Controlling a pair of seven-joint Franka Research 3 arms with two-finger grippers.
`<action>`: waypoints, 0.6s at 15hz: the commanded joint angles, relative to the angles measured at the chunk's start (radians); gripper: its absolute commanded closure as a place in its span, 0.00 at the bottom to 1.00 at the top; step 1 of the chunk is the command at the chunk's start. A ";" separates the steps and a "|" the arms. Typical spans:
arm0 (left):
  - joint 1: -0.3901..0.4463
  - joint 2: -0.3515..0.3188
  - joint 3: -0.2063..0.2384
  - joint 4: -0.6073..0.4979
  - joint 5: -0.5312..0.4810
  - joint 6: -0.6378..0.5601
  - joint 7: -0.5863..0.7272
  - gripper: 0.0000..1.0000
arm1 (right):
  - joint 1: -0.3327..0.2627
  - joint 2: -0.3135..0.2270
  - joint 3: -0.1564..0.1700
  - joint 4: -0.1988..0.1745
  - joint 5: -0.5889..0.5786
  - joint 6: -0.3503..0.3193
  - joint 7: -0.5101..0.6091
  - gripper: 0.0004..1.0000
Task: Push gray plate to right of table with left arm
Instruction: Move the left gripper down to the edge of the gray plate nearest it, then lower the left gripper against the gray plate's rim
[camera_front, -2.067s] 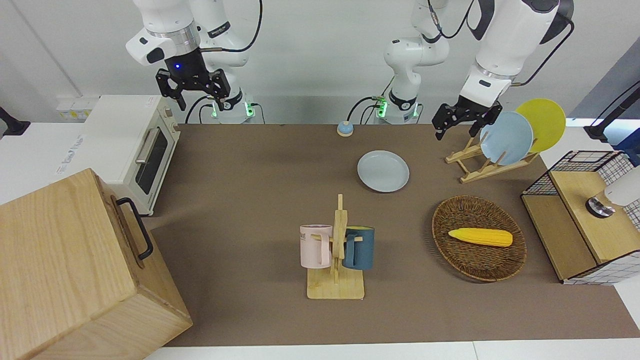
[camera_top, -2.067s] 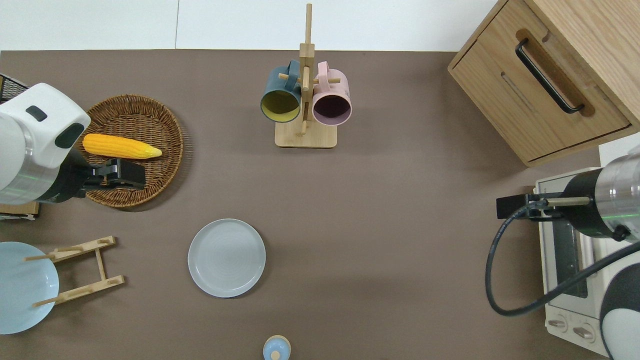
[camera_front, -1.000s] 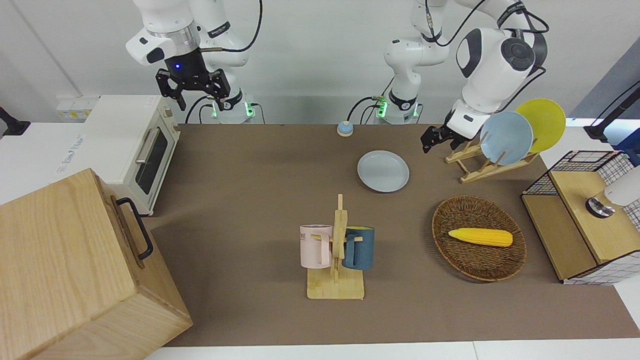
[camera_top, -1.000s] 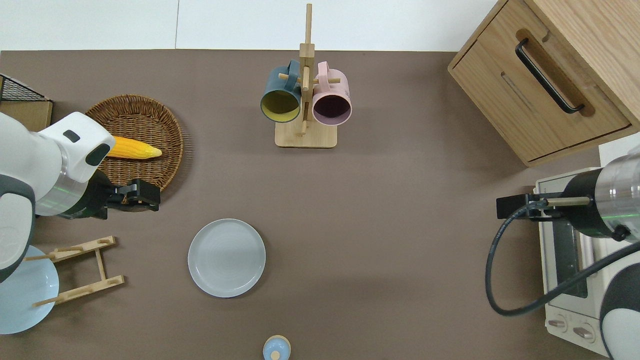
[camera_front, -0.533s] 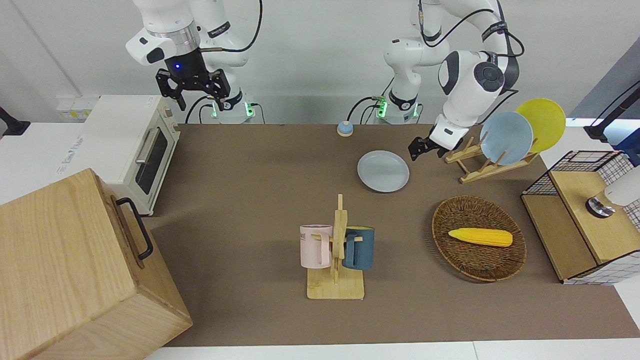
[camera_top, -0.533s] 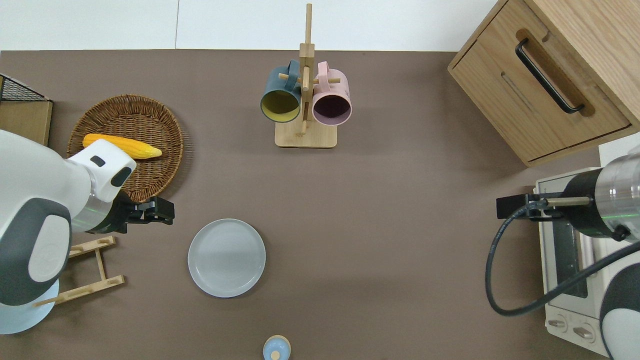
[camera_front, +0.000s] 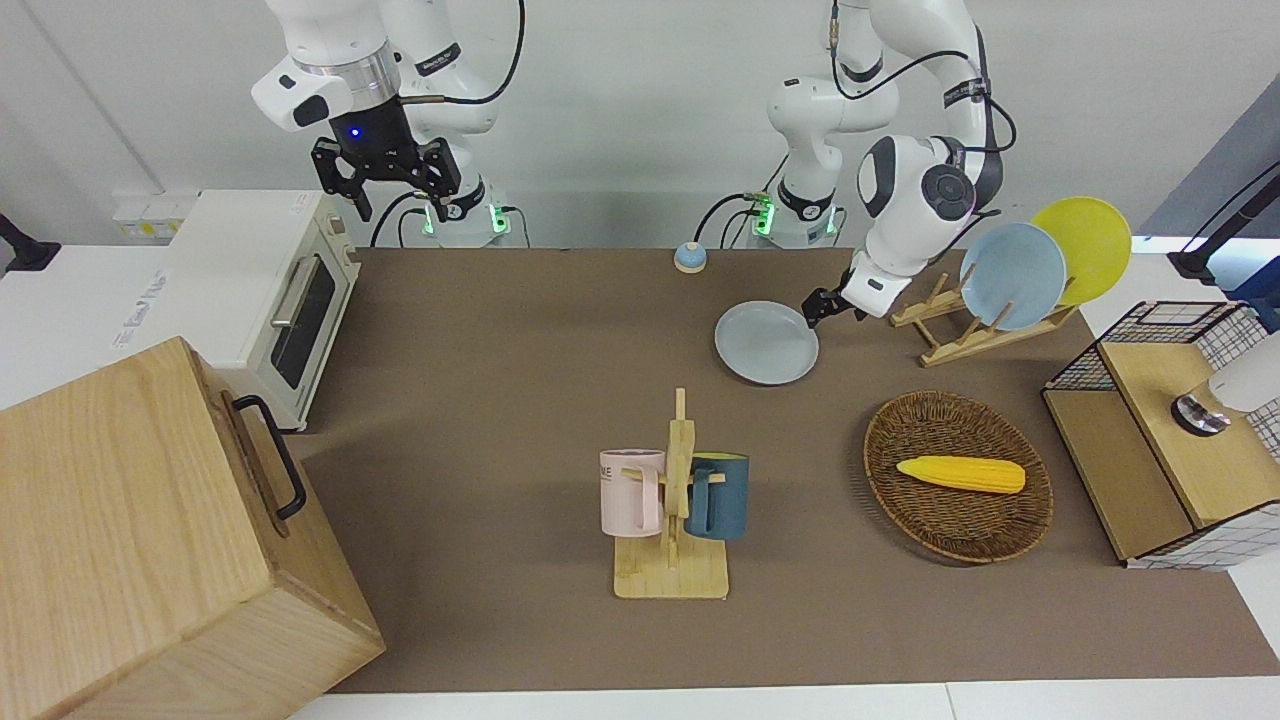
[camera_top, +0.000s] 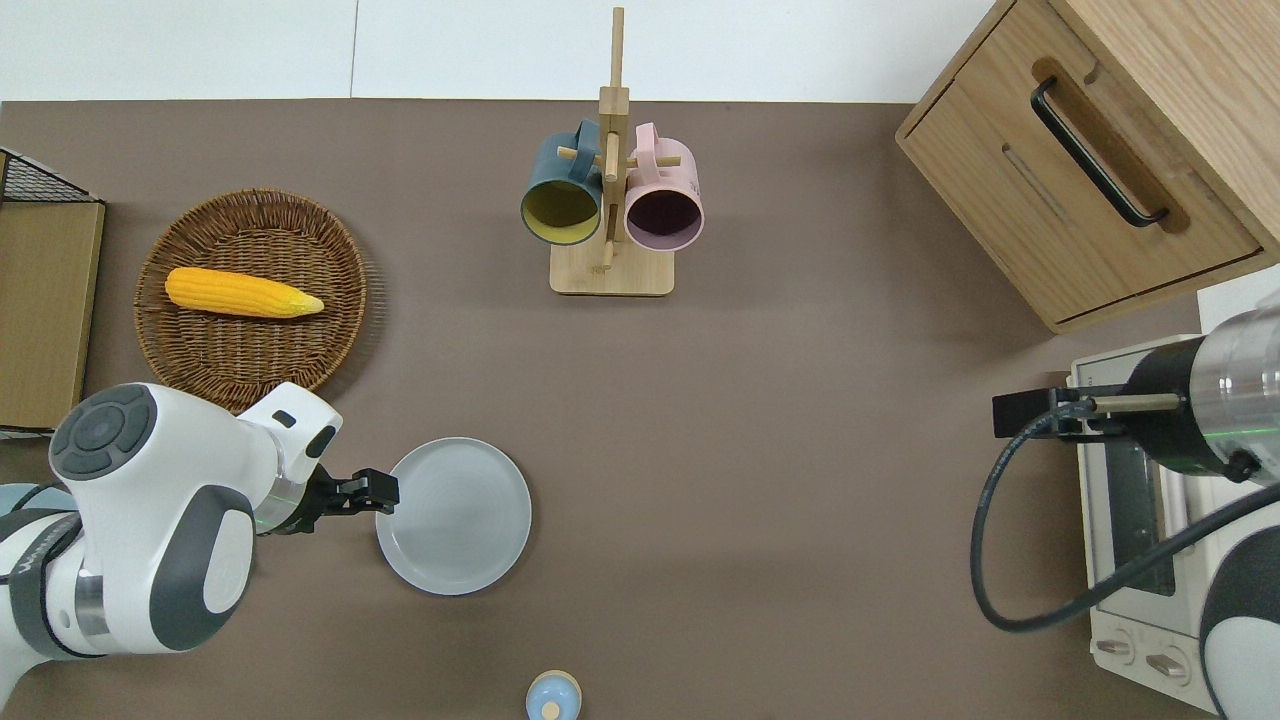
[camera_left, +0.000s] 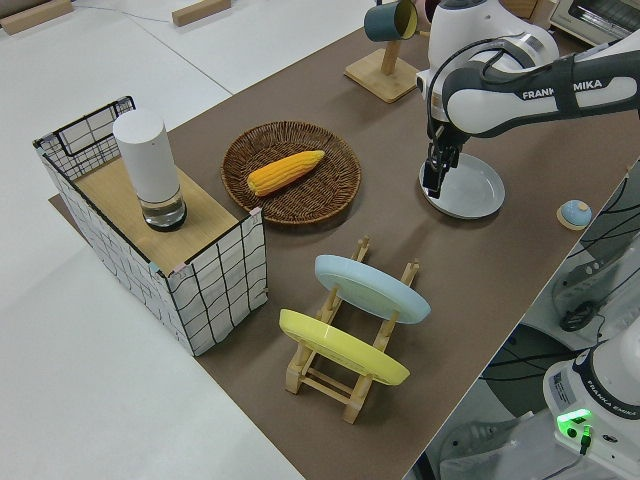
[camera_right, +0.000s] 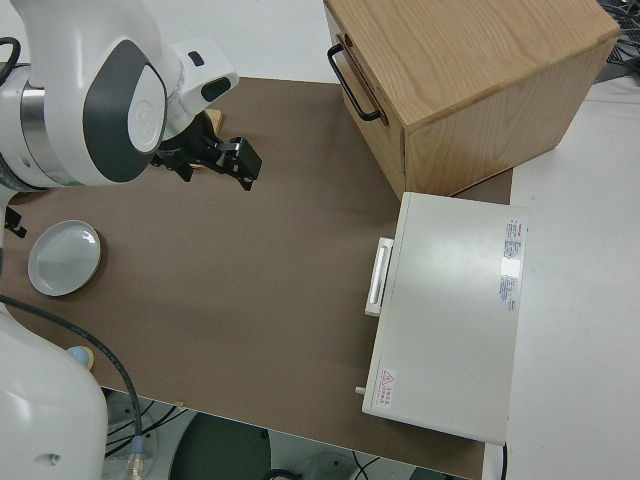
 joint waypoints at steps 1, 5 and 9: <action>-0.015 -0.040 0.013 -0.135 -0.041 0.098 0.011 0.03 | -0.024 -0.027 0.014 -0.027 0.021 0.000 0.010 0.00; -0.040 -0.054 0.000 -0.214 -0.074 0.175 0.012 0.03 | -0.024 -0.027 0.014 -0.027 0.021 0.000 0.010 0.00; -0.061 -0.060 -0.003 -0.226 -0.084 0.197 0.006 0.22 | -0.024 -0.027 0.014 -0.027 0.021 0.000 0.010 0.00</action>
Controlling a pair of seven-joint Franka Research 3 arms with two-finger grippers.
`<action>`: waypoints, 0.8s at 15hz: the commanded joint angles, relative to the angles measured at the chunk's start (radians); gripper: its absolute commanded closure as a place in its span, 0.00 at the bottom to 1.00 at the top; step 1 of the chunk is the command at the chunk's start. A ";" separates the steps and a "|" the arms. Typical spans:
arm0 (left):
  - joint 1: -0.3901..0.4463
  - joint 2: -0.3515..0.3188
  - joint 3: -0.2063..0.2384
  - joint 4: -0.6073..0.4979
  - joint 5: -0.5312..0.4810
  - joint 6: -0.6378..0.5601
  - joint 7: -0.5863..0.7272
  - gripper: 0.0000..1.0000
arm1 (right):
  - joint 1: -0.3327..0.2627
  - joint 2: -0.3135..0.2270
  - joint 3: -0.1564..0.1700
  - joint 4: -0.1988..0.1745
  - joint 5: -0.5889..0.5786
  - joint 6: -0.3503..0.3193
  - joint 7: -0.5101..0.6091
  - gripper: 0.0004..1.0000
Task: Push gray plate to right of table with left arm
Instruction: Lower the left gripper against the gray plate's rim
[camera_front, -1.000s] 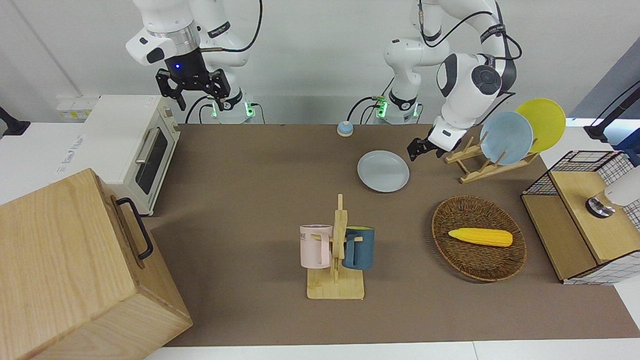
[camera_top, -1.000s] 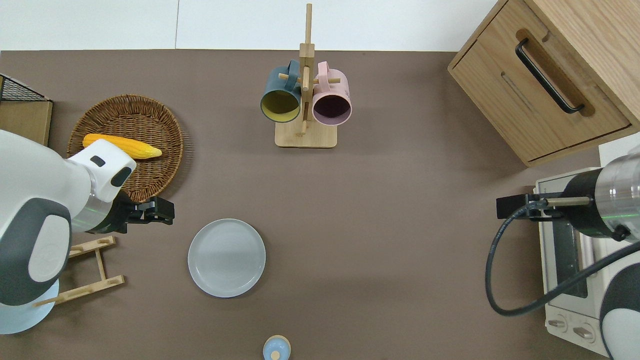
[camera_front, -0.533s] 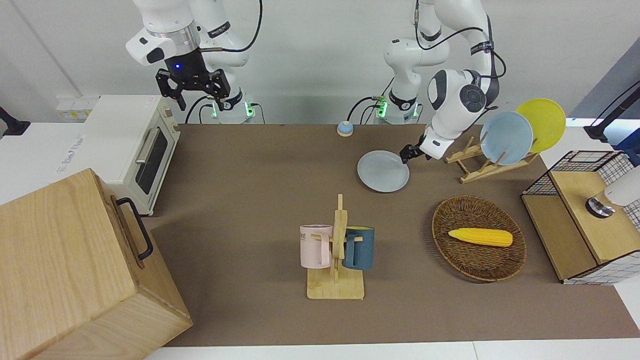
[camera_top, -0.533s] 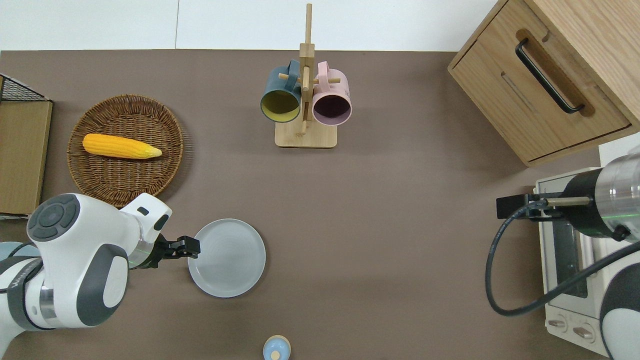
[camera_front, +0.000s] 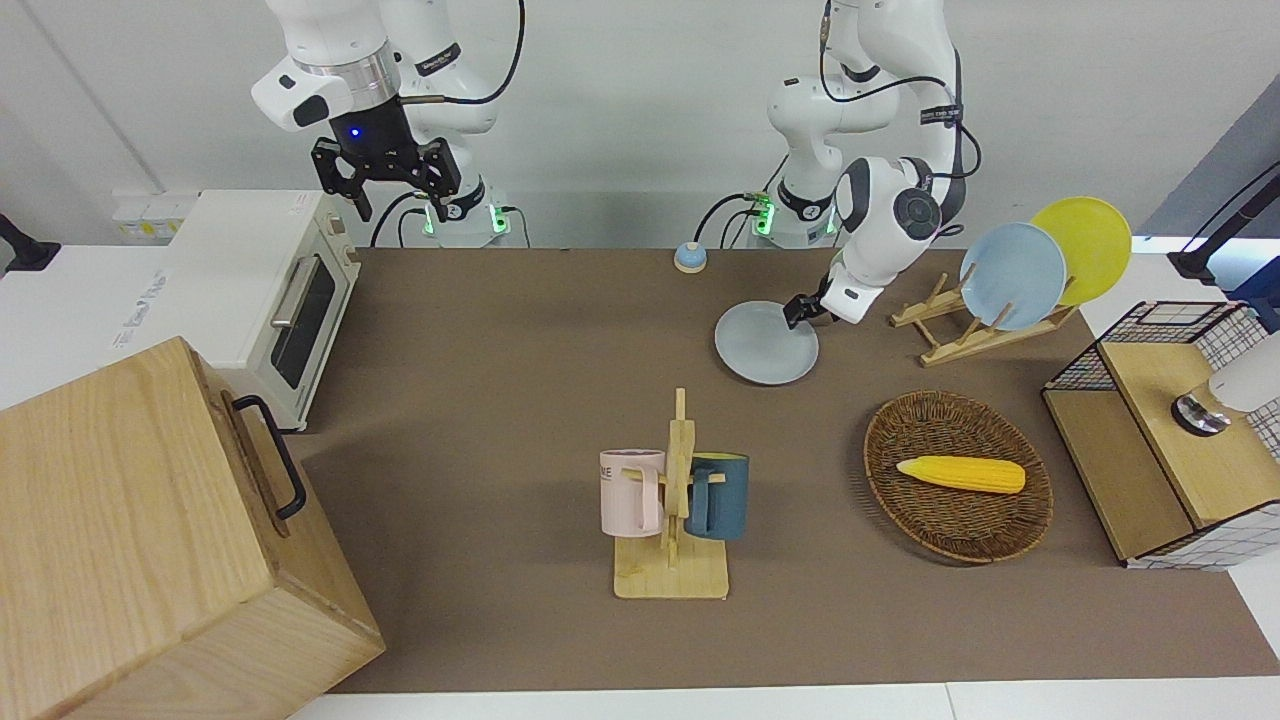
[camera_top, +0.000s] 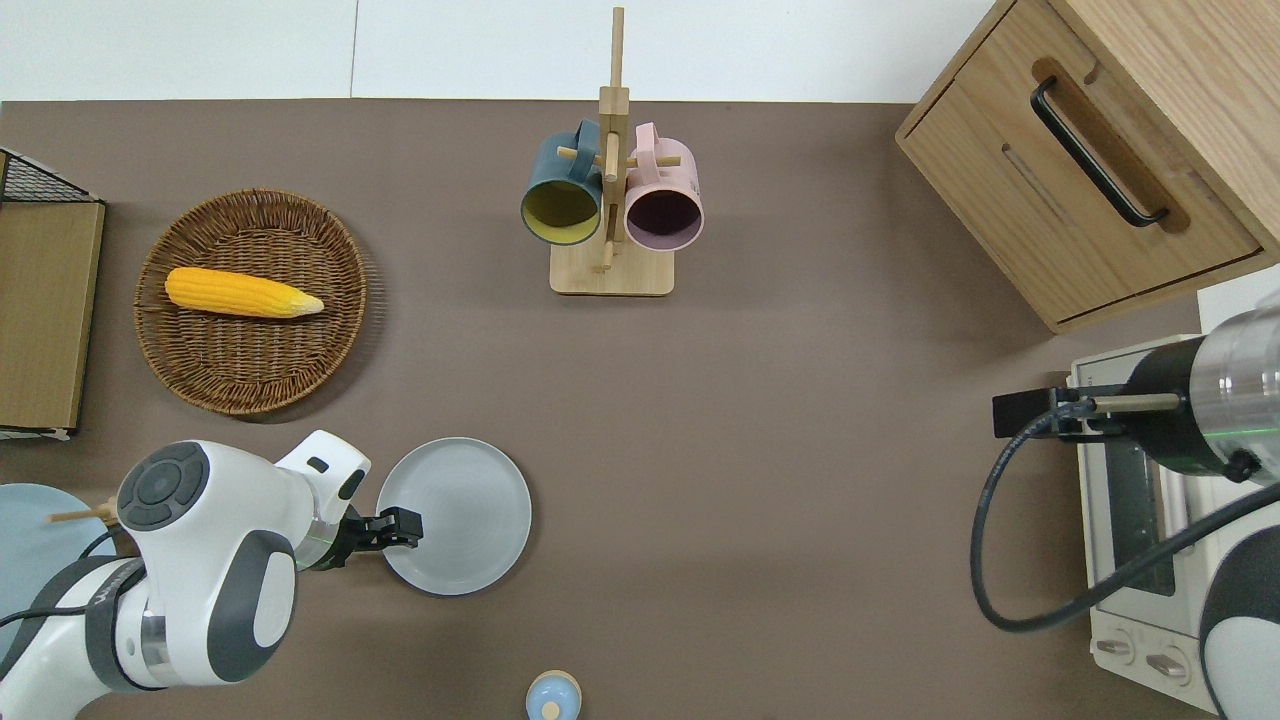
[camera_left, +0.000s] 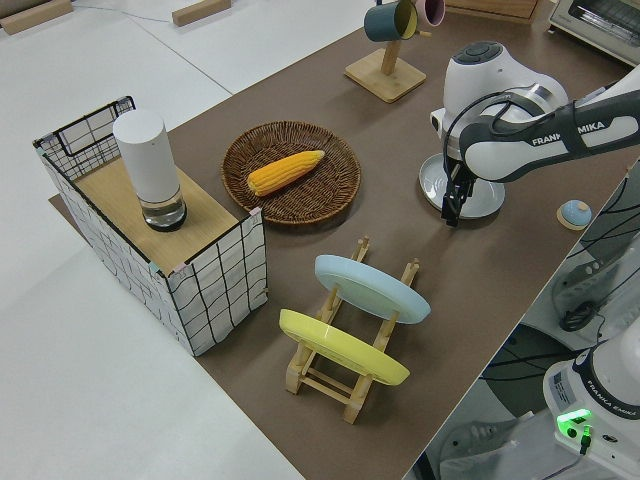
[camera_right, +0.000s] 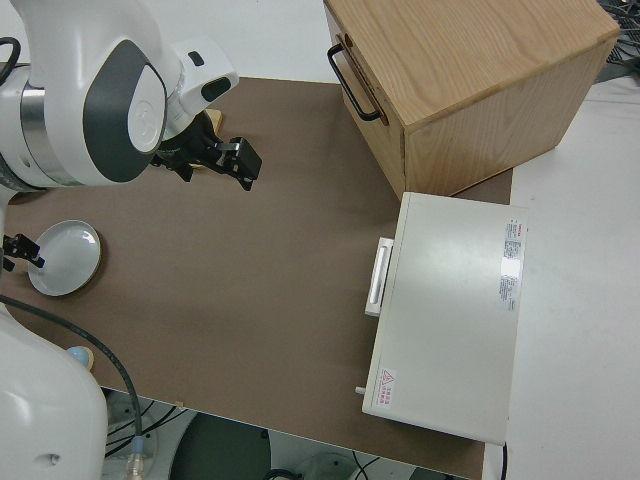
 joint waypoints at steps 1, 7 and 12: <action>-0.021 -0.040 0.006 -0.048 -0.017 0.047 0.006 0.30 | -0.024 -0.027 0.014 -0.027 0.021 0.000 0.010 0.00; -0.020 -0.038 0.006 -0.056 -0.017 0.070 0.000 0.42 | -0.024 -0.027 0.014 -0.027 0.021 0.000 0.010 0.00; -0.021 -0.031 0.004 -0.065 -0.017 0.102 -0.007 0.87 | -0.024 -0.027 0.014 -0.027 0.021 0.000 0.012 0.00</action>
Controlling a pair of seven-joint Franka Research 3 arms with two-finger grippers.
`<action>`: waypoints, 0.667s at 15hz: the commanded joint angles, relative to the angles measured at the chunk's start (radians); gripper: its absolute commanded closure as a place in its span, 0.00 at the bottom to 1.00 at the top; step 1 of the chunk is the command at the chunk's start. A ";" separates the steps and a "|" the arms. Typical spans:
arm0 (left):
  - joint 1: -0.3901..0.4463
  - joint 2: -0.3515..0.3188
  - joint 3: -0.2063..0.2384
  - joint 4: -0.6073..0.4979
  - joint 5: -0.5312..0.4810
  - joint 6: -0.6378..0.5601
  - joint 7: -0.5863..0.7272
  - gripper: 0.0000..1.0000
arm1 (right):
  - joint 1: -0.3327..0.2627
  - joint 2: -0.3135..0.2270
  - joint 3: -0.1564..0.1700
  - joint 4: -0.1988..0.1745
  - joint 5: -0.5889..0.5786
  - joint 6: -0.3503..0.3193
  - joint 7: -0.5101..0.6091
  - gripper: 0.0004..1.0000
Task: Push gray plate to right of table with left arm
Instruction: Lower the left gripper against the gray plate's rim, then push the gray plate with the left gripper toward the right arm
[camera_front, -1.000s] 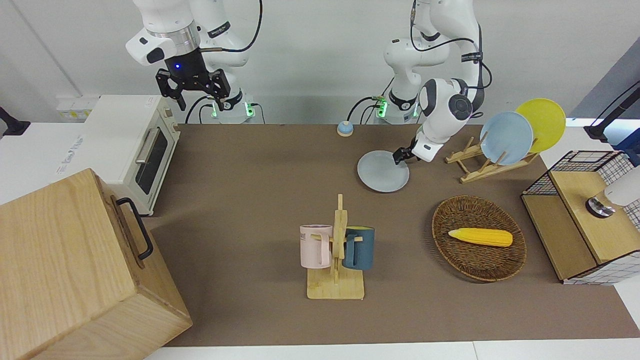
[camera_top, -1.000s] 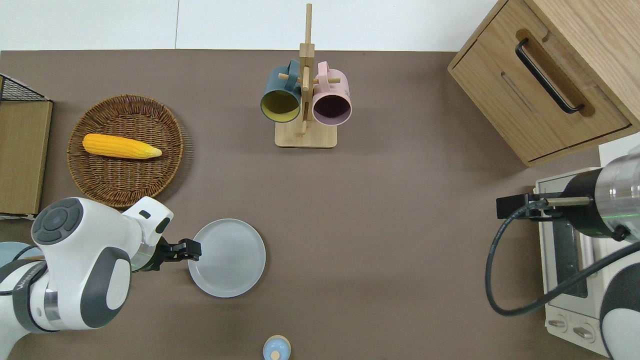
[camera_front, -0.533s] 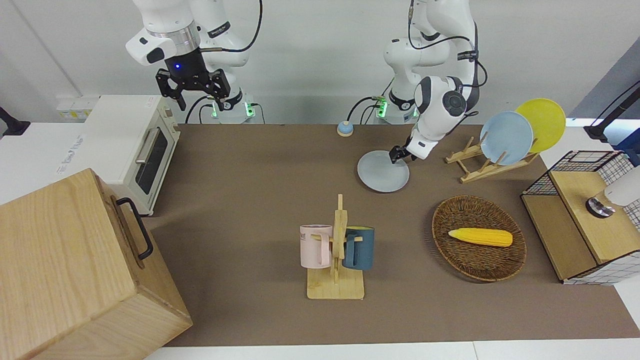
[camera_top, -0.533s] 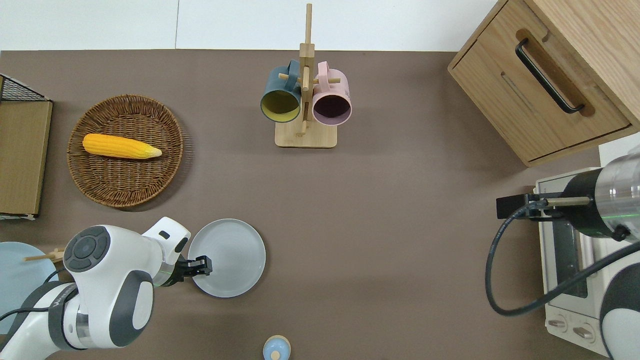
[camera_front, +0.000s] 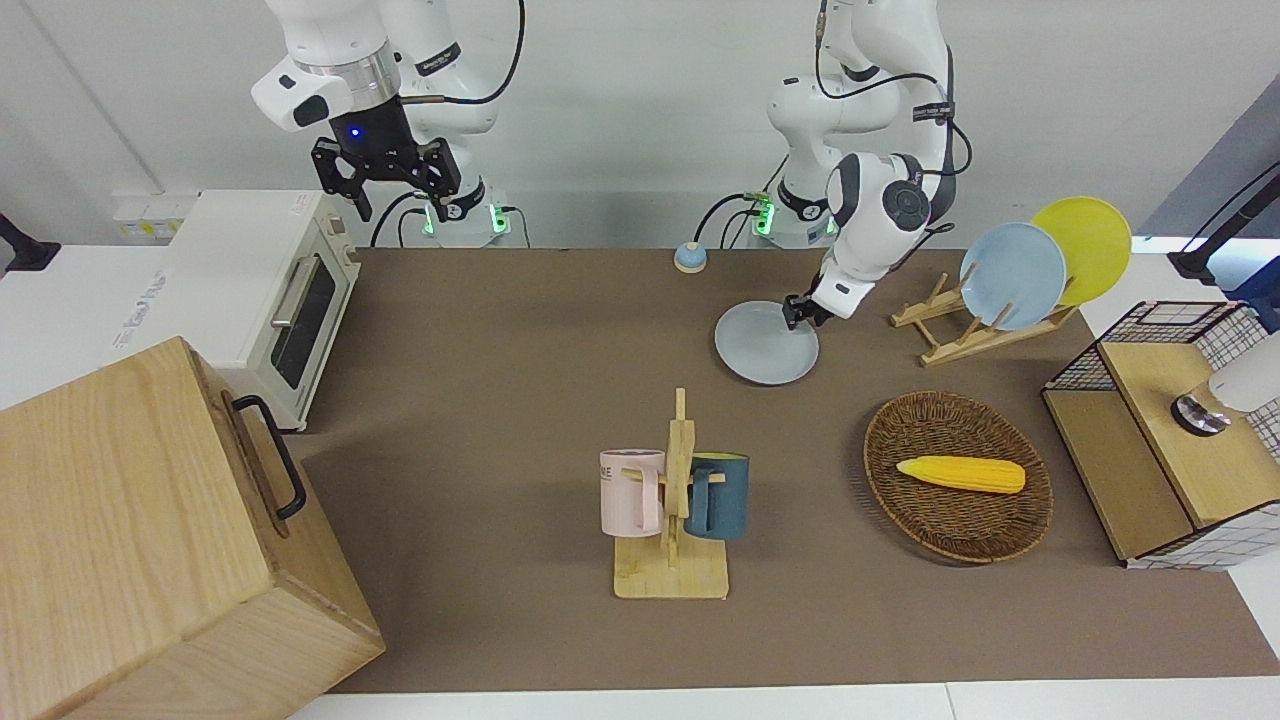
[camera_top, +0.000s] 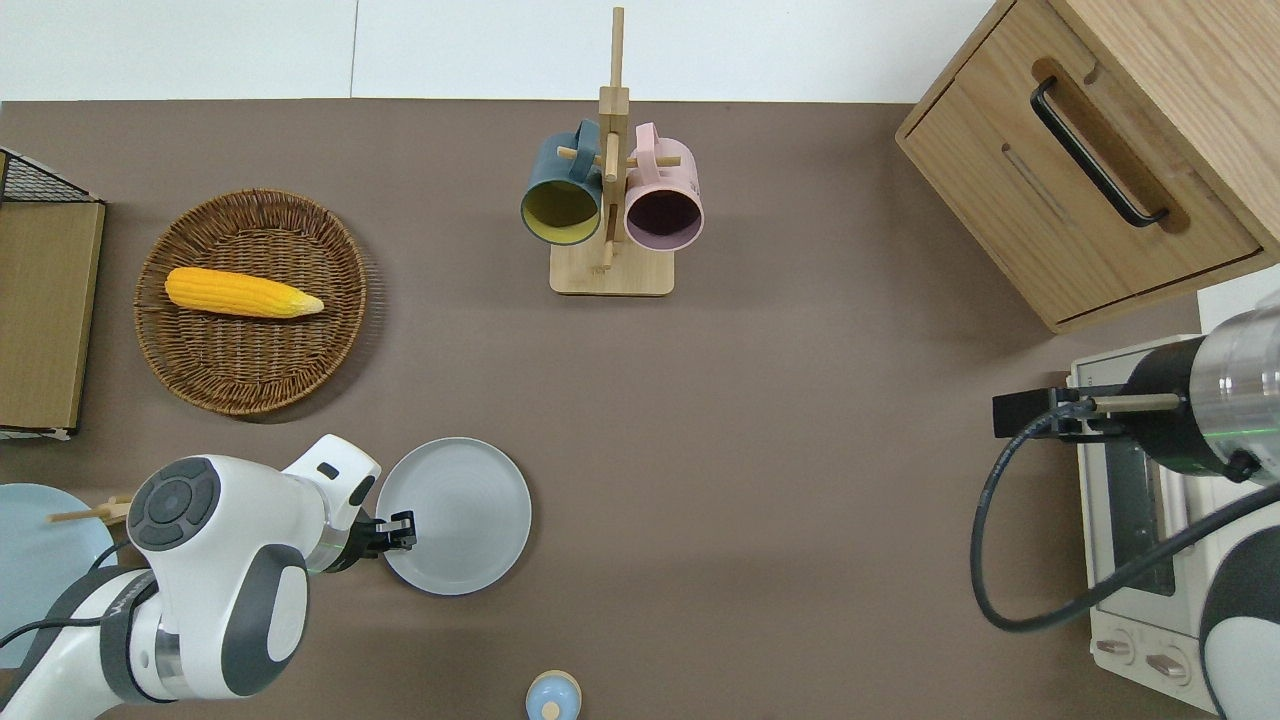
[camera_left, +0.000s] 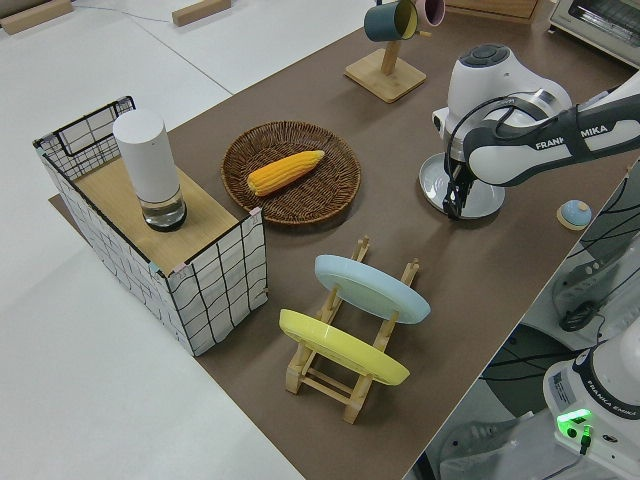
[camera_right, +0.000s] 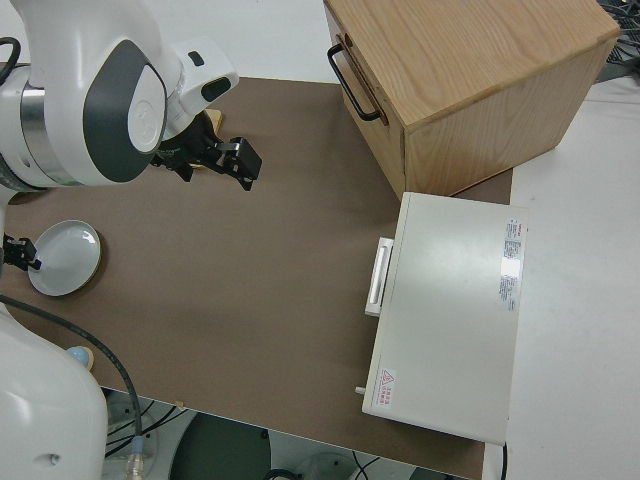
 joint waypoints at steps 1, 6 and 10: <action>-0.012 -0.025 0.004 -0.039 -0.014 0.039 -0.006 0.95 | -0.024 -0.027 0.014 -0.027 0.021 0.000 0.010 0.00; -0.012 -0.023 0.001 -0.039 -0.012 0.040 -0.006 1.00 | -0.024 -0.027 0.014 -0.027 0.021 0.000 0.010 0.00; -0.041 -0.019 -0.009 -0.040 -0.014 0.051 -0.044 1.00 | -0.024 -0.027 0.014 -0.027 0.021 0.000 0.010 0.00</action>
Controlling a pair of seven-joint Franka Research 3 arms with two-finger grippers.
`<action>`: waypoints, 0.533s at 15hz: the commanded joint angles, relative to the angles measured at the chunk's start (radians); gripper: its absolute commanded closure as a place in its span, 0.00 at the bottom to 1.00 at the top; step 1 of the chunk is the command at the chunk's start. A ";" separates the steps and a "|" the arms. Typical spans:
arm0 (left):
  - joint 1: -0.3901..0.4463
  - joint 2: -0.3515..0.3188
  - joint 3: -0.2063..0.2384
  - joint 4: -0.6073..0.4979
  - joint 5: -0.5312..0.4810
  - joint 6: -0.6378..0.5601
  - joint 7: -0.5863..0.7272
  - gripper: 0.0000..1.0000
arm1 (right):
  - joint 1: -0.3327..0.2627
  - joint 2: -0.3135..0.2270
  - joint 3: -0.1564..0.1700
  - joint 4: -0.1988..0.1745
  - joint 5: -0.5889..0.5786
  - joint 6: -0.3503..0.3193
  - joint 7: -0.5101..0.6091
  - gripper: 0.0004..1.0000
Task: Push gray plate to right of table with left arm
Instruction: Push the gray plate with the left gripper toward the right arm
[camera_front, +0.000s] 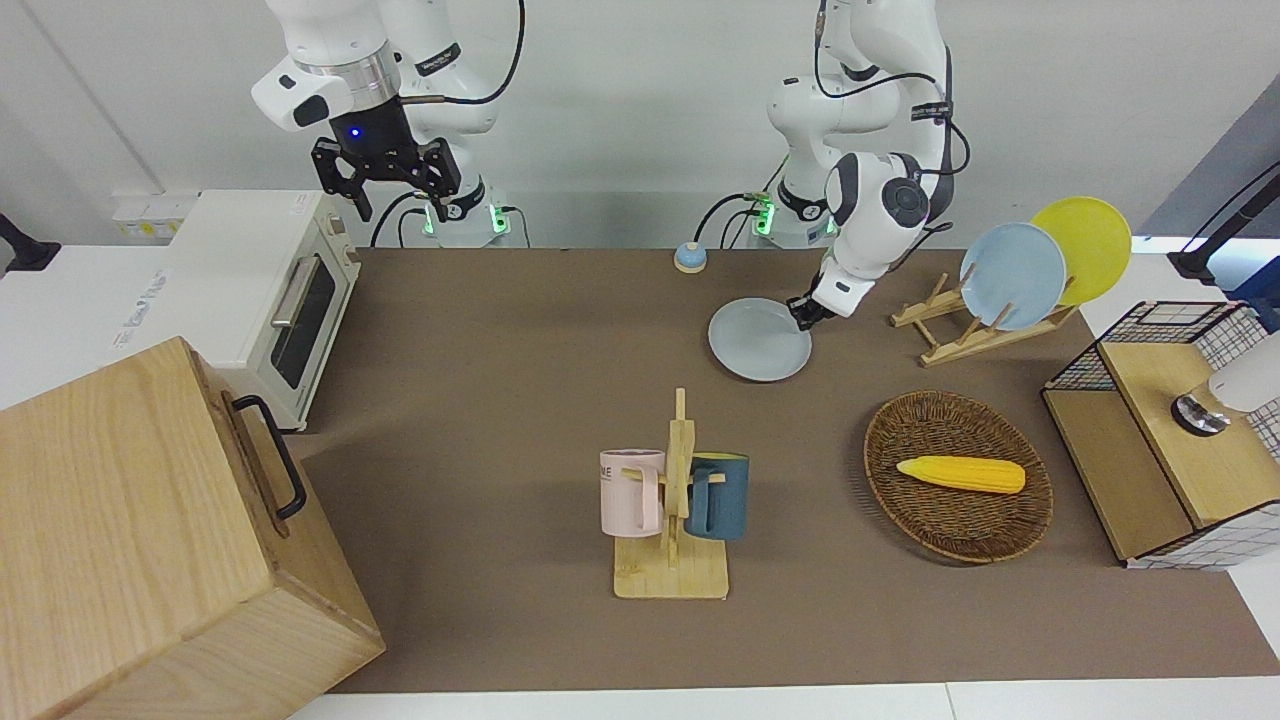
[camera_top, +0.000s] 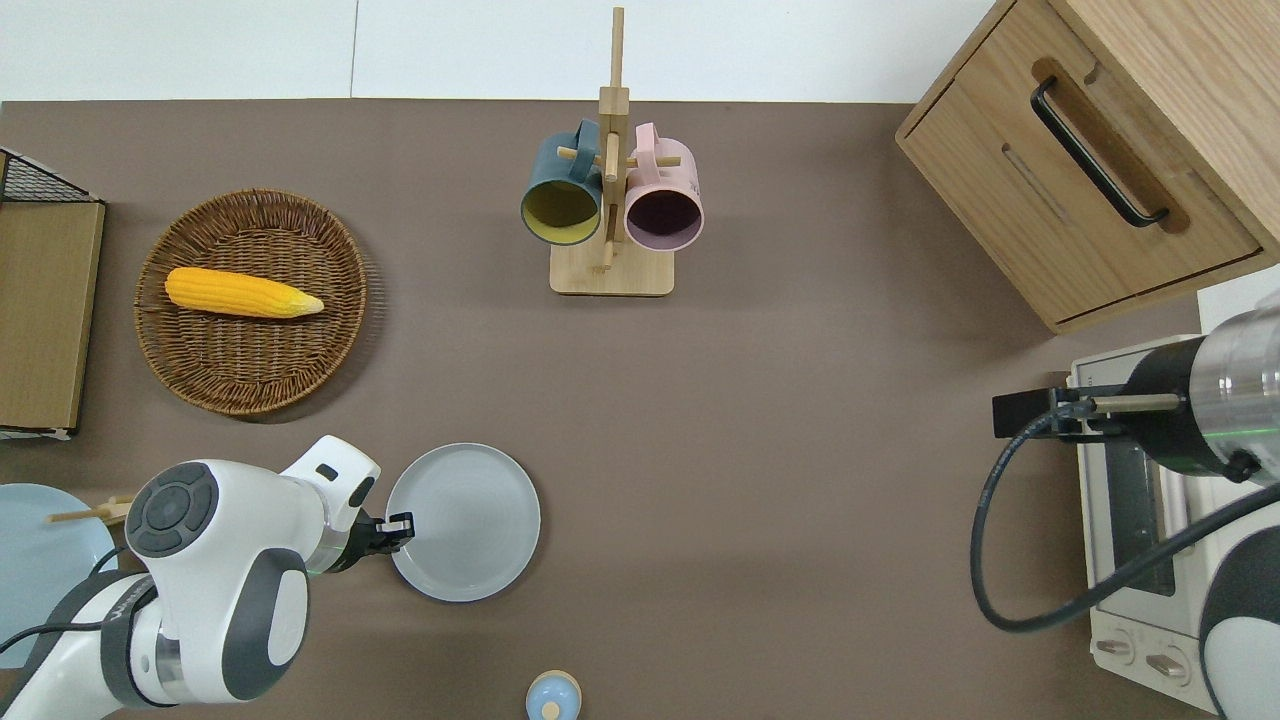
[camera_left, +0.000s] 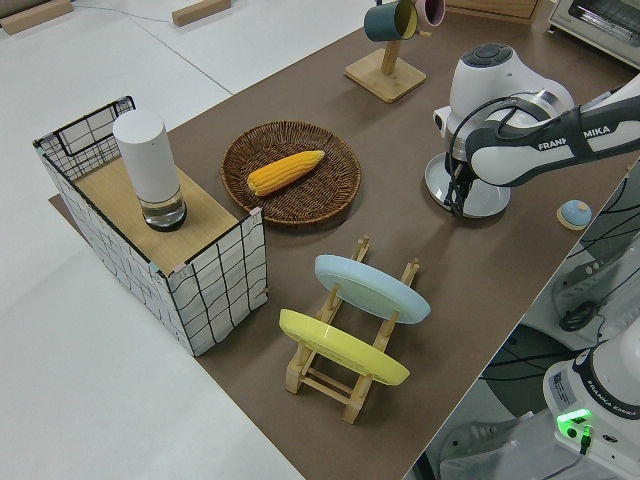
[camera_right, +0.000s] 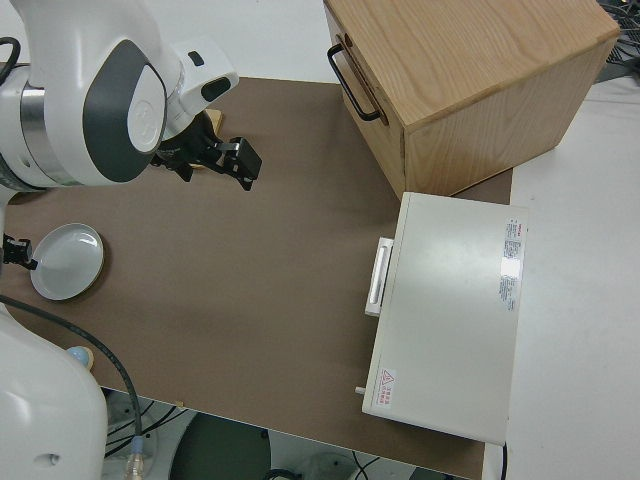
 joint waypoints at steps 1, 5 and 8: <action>-0.058 -0.009 -0.006 -0.032 -0.007 0.049 -0.072 1.00 | -0.024 -0.027 0.014 -0.027 0.021 0.000 0.010 0.00; -0.150 0.006 -0.038 -0.032 -0.007 0.092 -0.215 1.00 | -0.024 -0.027 0.014 -0.027 0.021 -0.001 0.010 0.00; -0.242 0.040 -0.037 -0.032 -0.032 0.162 -0.287 1.00 | -0.024 -0.027 0.014 -0.027 0.021 0.000 0.010 0.00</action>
